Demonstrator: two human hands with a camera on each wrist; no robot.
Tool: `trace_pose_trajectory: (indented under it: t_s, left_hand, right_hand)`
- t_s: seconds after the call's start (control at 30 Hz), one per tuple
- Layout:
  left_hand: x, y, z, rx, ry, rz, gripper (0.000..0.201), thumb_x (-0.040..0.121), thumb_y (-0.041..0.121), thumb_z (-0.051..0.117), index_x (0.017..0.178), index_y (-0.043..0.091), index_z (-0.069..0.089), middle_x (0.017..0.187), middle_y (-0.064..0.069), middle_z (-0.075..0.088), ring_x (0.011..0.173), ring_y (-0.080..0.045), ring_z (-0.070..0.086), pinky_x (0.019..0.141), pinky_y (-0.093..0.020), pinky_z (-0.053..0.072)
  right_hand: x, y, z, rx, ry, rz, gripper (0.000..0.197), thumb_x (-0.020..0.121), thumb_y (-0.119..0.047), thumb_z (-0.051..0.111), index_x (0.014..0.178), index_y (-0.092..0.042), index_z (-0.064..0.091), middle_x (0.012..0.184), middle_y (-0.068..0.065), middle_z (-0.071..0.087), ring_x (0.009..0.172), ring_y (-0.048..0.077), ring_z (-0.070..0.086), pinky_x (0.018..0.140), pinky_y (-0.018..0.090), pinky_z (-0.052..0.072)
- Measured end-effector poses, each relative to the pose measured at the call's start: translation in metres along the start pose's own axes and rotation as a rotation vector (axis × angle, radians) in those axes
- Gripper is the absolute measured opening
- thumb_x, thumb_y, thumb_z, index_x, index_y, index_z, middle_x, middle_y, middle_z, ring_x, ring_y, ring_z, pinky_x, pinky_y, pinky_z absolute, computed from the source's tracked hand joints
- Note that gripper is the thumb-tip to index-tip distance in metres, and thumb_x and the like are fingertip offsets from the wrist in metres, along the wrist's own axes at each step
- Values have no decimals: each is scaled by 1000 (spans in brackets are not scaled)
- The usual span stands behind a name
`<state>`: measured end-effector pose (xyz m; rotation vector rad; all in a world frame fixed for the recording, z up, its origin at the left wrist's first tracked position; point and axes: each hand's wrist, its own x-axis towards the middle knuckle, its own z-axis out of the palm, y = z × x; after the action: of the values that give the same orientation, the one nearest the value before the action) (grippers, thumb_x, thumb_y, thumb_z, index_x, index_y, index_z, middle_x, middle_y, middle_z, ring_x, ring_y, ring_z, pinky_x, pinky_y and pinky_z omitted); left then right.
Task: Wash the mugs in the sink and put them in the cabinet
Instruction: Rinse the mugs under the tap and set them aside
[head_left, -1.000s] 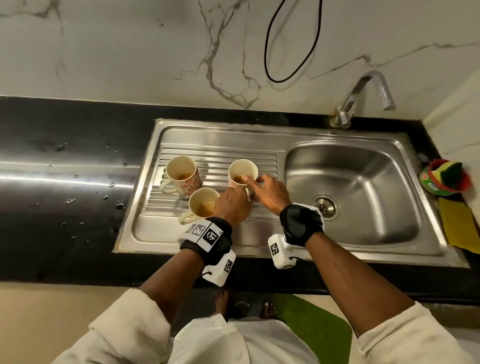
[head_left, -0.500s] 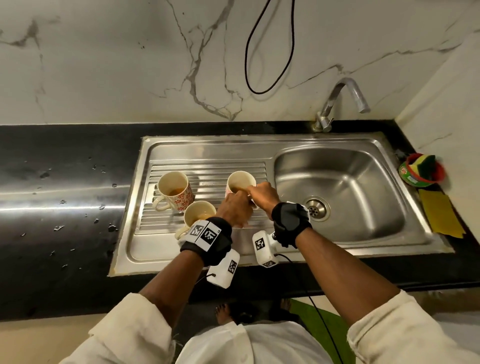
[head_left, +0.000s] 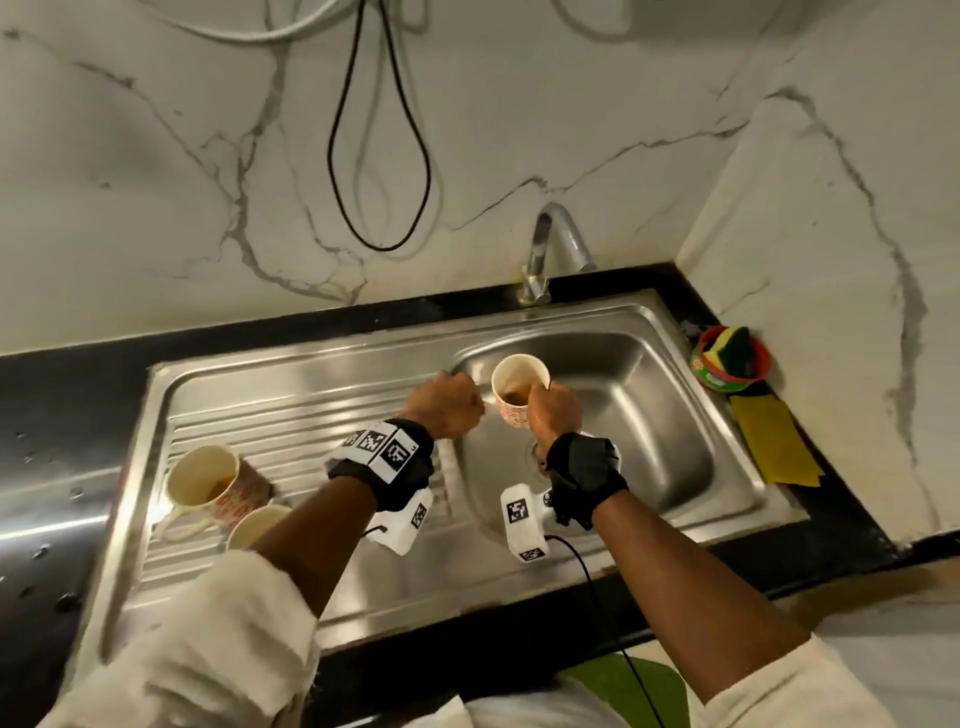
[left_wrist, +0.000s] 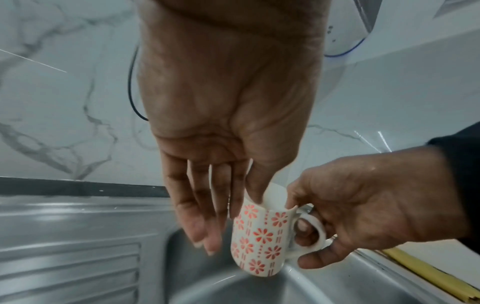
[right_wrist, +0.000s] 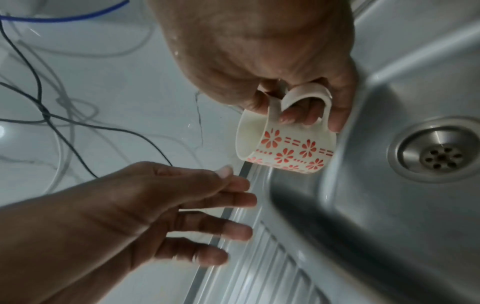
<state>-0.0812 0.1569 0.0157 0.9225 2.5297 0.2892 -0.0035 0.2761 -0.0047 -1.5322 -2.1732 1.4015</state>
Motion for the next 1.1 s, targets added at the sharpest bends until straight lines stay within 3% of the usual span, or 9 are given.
trace_pose_trajectory:
  t_s: [0.2,0.37,0.47,0.57,0.67,0.77,0.87,0.97,1.1]
  left_hand:
    - [77,54,-1,-119,158,-67,37,97,37,44,102,10,69,110,-18,68,97,-38,64,84,-43,53]
    - [134,78,-1,-85,77,-38,41,95,42,45,86,7,65,105,-19,70,90,-35,64,72,-35,49]
    - [158,89,-5,-66,65,-54,48,96,40,49,127,4,52,123,-21,61,112,-38,59,90,-44,50]
    - [176,100,-11,-143,148,-12,63,97,33,54,147,9,26,123,-21,61,111,-40,60,88,-45,50]
    - [190,107,-20,-89,158,17,40,97,24,53,133,9,45,120,-18,63,107,-39,62,85,-43,50]
    - [195,112,-30,-69,203,21,23,94,13,53,112,0,57,110,-21,65,101,-42,63,84,-45,52]
    - [205,110,-40,-134,215,-16,23,95,7,54,114,-6,57,113,-24,62,105,-43,60,87,-44,50]
    - [220,104,-41,-92,256,31,18,95,5,51,107,-5,60,106,-24,62,100,-41,60,78,-37,48]
    - [224,100,-35,-147,287,18,22,95,5,46,89,-8,64,92,-24,66,89,-42,59,73,-36,41]
  right_hand:
    - [51,2,-30,-50,43,-32,39,99,-25,41,117,1,63,121,22,63,113,39,58,93,44,47]
    - [85,9,-46,-29,69,-58,38,99,-27,43,114,-1,66,117,24,64,110,40,58,92,44,47]
    - [104,12,-56,-22,76,-67,37,100,-23,45,119,3,63,121,27,61,114,41,54,93,42,42]
    - [115,11,-58,4,64,-94,42,98,-31,45,115,2,65,117,27,63,112,41,56,90,42,43]
    - [127,10,-55,40,46,-101,38,98,-29,50,107,3,69,111,25,66,106,40,59,85,41,45]
    - [133,8,-52,94,26,-65,34,96,-26,55,111,3,68,115,26,65,110,40,58,91,41,45]
    - [136,5,-47,142,-8,-30,41,91,-34,58,113,-1,68,117,23,65,114,38,56,93,37,42]
    - [139,4,-41,201,-7,-57,65,67,-56,47,98,-6,73,101,19,70,102,34,60,80,31,42]
    - [141,1,-39,205,-17,-67,53,70,-42,43,94,-5,72,94,17,71,93,29,60,73,26,38]
